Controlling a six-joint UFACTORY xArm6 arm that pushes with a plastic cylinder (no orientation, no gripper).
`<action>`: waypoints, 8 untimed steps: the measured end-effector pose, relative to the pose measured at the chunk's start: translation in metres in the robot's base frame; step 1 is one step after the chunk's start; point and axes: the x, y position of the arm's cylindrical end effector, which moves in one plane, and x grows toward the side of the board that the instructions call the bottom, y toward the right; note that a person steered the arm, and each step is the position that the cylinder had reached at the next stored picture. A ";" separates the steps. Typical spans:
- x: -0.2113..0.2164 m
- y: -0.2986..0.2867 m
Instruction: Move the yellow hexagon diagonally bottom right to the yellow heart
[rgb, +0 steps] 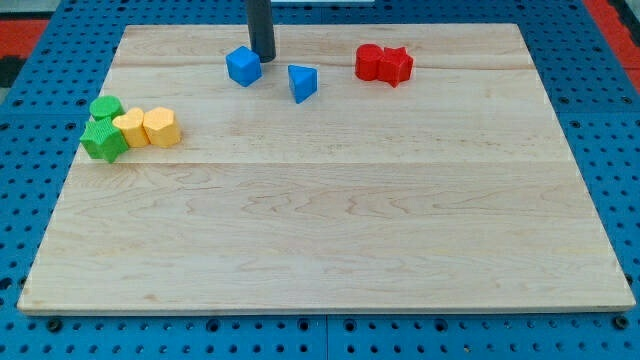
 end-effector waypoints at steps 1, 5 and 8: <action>0.011 -0.004; 0.014 0.061; 0.045 -0.021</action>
